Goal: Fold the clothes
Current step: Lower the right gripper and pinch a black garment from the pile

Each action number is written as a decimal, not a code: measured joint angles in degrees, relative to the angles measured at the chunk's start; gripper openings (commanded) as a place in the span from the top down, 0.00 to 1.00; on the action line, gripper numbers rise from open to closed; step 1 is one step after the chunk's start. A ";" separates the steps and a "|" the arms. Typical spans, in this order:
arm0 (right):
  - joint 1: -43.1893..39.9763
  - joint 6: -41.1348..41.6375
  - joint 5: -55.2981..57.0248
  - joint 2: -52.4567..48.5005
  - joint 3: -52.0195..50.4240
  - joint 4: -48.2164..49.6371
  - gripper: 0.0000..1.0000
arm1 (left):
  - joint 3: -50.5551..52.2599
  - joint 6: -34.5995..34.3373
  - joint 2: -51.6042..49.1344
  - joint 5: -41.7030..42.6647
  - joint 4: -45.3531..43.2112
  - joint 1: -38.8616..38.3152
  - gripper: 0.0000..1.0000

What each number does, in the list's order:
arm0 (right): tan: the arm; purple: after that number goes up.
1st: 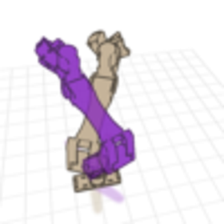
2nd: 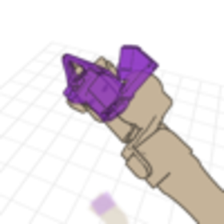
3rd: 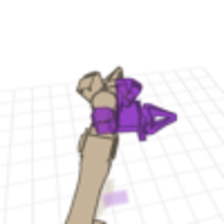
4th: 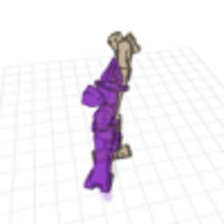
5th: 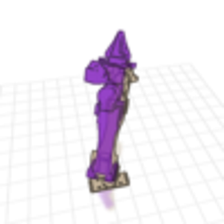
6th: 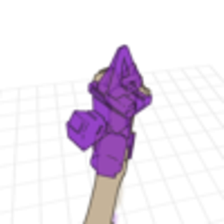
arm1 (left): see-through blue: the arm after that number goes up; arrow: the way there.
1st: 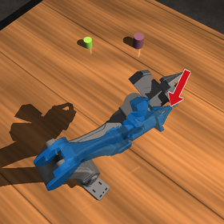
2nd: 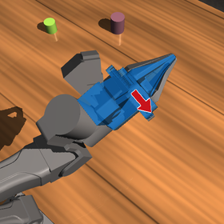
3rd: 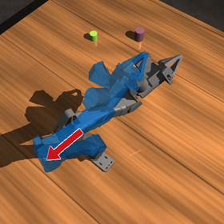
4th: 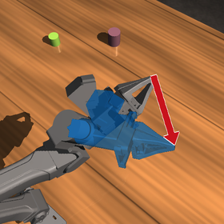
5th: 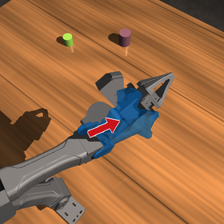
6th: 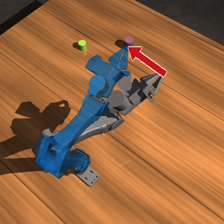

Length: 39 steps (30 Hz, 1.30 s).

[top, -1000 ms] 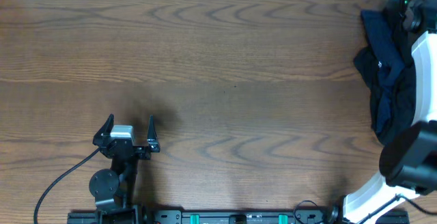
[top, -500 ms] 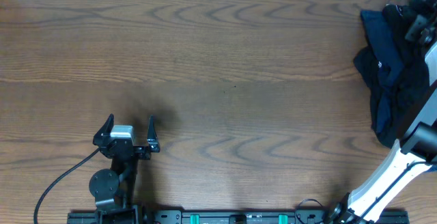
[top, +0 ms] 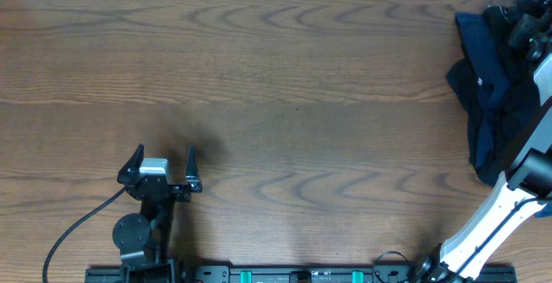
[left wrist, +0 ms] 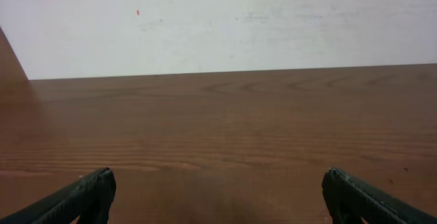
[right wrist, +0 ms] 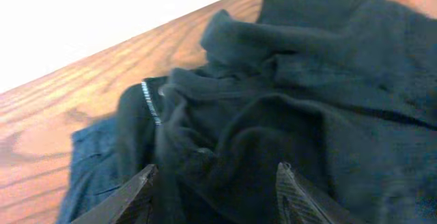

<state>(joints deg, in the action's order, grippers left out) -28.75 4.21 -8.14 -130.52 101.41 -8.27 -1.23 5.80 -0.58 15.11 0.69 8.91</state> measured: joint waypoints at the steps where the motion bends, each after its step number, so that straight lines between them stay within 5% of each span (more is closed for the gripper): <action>1: 0.00 0.37 -0.35 0.00 0.00 0.02 0.48 | 0.00 0.00 0.00 -0.02 0.00 0.00 0.02; 10: 0.00 2.12 -1.66 0.00 0.00 0.04 0.57 | 0.00 0.00 0.00 -0.02 0.00 0.00 0.02; 14: 0.00 2.43 -1.64 -0.15 0.00 0.11 0.77 | 0.00 0.00 0.00 0.00 0.00 0.00 0.02; 16: 0.00 3.06 -1.20 -0.26 0.00 -0.15 0.98 | 0.00 0.00 0.00 -0.02 0.00 0.00 0.02; 28: 0.00 2.99 -0.76 1.11 -0.11 0.26 0.99 | 0.00 0.00 0.00 -0.02 0.00 0.00 0.02; 39: 0.76 2.93 -3.15 16.63 -0.26 -9.16 0.99 | 0.00 0.00 0.00 -0.02 0.00 0.00 0.02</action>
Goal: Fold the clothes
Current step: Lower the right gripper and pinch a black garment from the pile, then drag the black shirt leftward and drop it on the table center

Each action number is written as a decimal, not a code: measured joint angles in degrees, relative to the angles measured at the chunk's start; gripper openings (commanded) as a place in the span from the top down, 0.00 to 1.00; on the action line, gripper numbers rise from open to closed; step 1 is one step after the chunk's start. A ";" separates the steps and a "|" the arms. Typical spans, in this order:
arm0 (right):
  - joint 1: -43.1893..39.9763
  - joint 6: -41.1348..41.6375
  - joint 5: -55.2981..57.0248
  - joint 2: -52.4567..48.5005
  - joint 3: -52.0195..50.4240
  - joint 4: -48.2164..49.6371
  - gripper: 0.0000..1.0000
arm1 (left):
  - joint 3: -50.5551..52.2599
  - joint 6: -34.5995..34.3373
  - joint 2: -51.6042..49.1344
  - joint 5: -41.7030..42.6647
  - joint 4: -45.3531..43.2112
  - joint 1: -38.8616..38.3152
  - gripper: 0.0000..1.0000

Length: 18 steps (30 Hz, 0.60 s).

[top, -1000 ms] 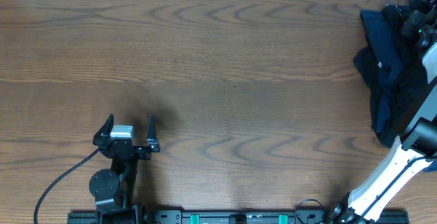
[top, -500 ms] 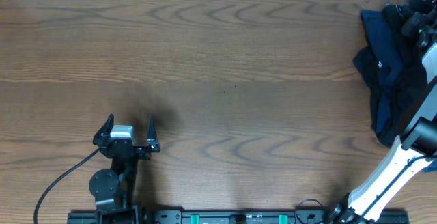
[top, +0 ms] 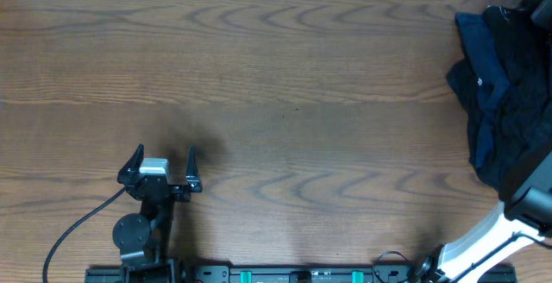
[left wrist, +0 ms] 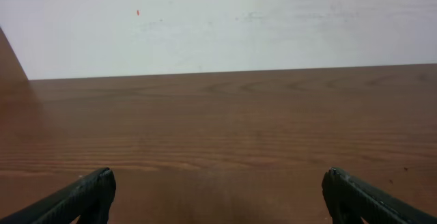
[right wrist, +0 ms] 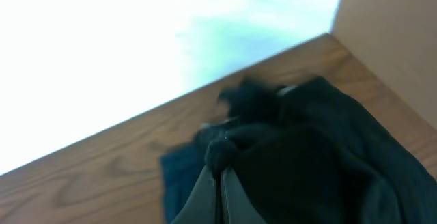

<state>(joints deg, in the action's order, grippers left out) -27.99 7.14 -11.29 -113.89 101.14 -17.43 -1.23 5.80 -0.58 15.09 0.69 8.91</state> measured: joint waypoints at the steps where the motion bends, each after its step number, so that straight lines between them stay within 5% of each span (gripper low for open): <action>1: 0.46 0.00 -0.90 0.61 0.00 -0.74 0.99 | 0.00 0.00 0.00 0.00 0.00 0.00 0.02; 9: 12.09 1.44 -11.50 1.33 -0.02 -5.05 0.99 | 0.00 0.00 0.00 0.00 0.00 0.00 0.02; 18: 38.47 2.14 -14.14 -0.17 -0.02 -4.26 0.99 | 0.00 0.00 0.00 0.00 0.00 0.00 0.02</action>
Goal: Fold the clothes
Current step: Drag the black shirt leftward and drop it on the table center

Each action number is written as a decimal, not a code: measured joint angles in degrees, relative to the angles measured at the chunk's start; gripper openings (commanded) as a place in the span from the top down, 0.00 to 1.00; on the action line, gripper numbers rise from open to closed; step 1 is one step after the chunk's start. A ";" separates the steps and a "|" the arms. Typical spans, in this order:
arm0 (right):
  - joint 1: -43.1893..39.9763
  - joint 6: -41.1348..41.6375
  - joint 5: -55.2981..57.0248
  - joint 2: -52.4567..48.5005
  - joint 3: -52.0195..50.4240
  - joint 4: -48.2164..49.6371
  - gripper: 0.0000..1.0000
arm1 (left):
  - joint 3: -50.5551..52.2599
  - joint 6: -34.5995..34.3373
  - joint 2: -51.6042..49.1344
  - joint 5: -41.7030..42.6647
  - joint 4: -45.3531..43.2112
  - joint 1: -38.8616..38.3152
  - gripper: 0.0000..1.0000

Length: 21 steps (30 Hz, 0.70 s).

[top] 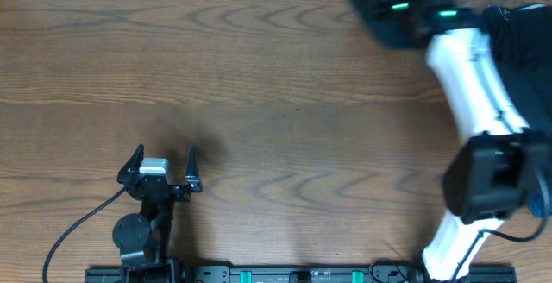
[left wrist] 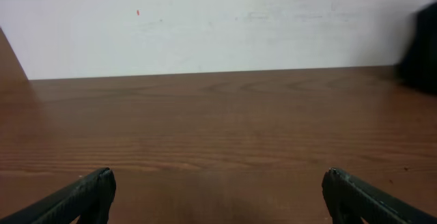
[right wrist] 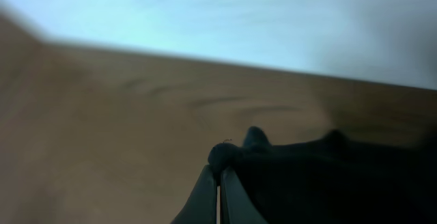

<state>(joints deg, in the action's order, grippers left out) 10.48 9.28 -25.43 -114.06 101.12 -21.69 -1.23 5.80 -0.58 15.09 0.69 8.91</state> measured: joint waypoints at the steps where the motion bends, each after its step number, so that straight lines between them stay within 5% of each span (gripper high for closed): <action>1: 3.50 0.04 0.35 -0.68 0.00 0.09 0.99 | 0.00 0.00 0.00 0.00 0.00 0.00 0.02; 14: 33.83 -0.48 4.48 -13.57 -0.33 0.24 0.98 | 0.00 0.00 0.00 0.00 0.00 0.00 0.02; 15: 35.06 -1.05 5.22 -13.57 -0.37 0.22 0.94 | 0.00 0.00 0.00 0.00 0.00 0.00 0.02; 17: 36.41 -1.79 6.25 -13.49 -0.35 0.57 0.66 | 0.00 0.00 0.00 0.00 0.00 0.00 0.02; 21: 36.57 -2.47 7.23 -13.46 -0.35 0.37 0.35 | 0.00 0.00 0.00 0.02 0.00 0.00 0.02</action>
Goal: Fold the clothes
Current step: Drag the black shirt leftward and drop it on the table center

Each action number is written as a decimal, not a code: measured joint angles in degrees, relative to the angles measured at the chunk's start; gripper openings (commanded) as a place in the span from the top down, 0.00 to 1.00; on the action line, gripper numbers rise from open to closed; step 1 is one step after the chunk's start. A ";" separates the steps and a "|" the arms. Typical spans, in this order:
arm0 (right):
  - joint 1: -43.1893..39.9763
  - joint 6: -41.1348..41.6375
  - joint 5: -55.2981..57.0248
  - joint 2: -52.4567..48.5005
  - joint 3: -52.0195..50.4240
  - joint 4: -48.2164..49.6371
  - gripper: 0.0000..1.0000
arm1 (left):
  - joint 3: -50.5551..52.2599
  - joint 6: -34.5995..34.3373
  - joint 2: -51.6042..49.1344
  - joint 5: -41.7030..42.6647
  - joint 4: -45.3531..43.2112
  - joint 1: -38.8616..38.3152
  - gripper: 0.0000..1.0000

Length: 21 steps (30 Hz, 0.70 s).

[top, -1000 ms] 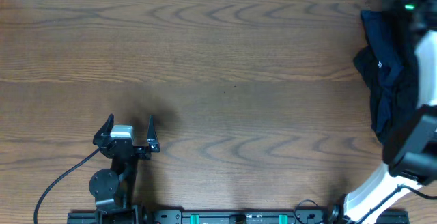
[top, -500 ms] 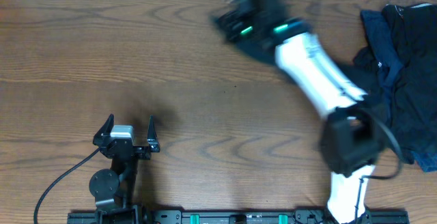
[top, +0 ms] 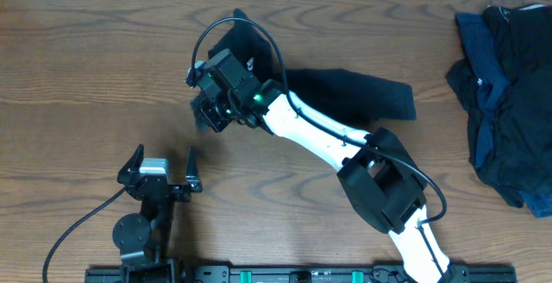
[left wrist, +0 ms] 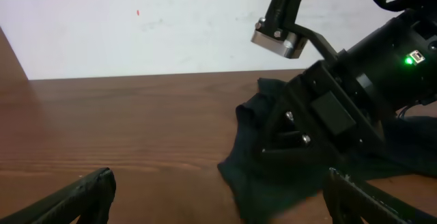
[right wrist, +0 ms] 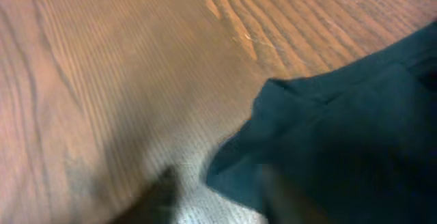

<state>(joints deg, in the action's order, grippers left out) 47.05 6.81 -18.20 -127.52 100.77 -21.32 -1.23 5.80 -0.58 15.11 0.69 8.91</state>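
A dark navy garment [top: 345,89] lies stretched across the back middle of the wooden table [top: 103,59], its left end bunched near the back. My right gripper [top: 205,115] is low at that left end. In the blurred right wrist view its fingers [right wrist: 158,198] stand apart, open, with a corner of the garment [right wrist: 341,115] between them on the wood. My left gripper [top: 161,164] rests open near the front left, holding nothing. The left wrist view shows its gripper [left wrist: 218,203] facing the garment's near edge [left wrist: 266,169].
A pile of more dark clothes [top: 500,84] sits at the table's right edge. The right arm [top: 319,132] reaches diagonally across the table from the front right; its wrist [left wrist: 341,94] fills the right of the left wrist view. A white wall [left wrist: 136,26] is behind the table.
My right gripper was shut on a dark garment near the back right. Now it is at the middle left, its fingers apart, and the garment lies stretched on the table. The left arm is unmoved.
My right gripper was open over the dark pile at the right edge. Then it was shut on a fold of one garment there, later holding it near the back right. Now that garment lies apart from the pile across the middle of the table. The left gripper stayed open.
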 measured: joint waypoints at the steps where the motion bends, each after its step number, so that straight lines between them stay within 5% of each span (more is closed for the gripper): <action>1: -0.28 -0.35 0.17 0.13 0.00 -0.31 0.31 | 0.00 0.00 0.00 0.00 -0.02 0.00 0.02; 21: -22.08 -1.88 1.05 16.22 0.33 -20.61 0.29 | 0.02 0.20 0.00 -0.02 -0.68 0.00 0.02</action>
<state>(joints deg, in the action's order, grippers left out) 24.97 4.93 -17.15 -111.31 101.10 -41.93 -1.21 6.00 -0.58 15.09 0.01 8.91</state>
